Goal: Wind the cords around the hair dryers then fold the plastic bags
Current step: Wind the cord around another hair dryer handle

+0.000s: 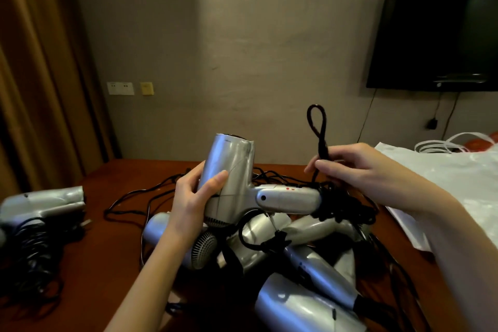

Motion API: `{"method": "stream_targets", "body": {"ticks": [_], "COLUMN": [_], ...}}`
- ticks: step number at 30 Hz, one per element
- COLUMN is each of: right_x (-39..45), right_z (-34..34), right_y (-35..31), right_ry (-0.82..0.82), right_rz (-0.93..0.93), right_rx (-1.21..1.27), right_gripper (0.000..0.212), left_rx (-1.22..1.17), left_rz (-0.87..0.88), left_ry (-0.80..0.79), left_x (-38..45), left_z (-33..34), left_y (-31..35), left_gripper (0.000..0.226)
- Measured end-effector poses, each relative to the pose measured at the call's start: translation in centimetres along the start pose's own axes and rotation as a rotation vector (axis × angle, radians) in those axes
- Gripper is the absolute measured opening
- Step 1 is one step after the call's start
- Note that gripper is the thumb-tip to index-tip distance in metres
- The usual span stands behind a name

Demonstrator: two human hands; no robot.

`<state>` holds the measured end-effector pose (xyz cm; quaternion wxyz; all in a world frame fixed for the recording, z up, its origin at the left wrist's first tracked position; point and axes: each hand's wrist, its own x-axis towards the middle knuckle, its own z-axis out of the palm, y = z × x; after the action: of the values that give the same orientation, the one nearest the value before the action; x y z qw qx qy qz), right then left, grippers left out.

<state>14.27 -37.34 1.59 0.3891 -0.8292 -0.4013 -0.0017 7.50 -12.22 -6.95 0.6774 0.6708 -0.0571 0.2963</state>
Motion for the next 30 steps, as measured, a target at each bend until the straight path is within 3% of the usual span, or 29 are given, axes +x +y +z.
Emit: {"method": "stream_targets", "body": {"ticks": [6,10,12,18,21,25,30], "right_x": [0.6,0.7,0.8,0.9,0.5,0.0,0.7], "right_z": [2.6,3.7,3.7,4.0,3.3,3.0,3.3], "right_y": [0.1,-0.5,-0.7,-0.9,-1.7,-2.5,-1.1], "right_ry": [0.333,0.359,0.317,0.336,0.368,0.146,-0.106], "right_rz": [-0.202,-0.265,-0.306,-0.198,-0.205,-0.18,-0.063], "right_rx": [-0.475,-0.531,-0.432,0.263,0.339,0.262,0.309], "right_gripper": [0.024,0.015,0.006,0.017,0.014,0.017,0.023], "left_rx": [0.054,0.059,0.023,-0.081,-0.113,-0.214,-0.288], "left_rz": [0.047,0.047,0.03,-0.041,-0.058,-0.117,-0.151], "left_ry": [0.043,0.137,0.201,0.275,0.347,0.501,0.501], "left_x": [0.1,0.1,0.2,0.4,0.6,1.0,1.1], "left_z": [0.2,-0.2,-0.6,-0.9,-1.2,-1.6,-1.0], "left_y": [0.1,-0.2,-0.3,-0.8,-1.0,-1.3,-1.2], "left_gripper": [0.051,0.047,0.045,0.035,0.033,0.034,0.062]}}
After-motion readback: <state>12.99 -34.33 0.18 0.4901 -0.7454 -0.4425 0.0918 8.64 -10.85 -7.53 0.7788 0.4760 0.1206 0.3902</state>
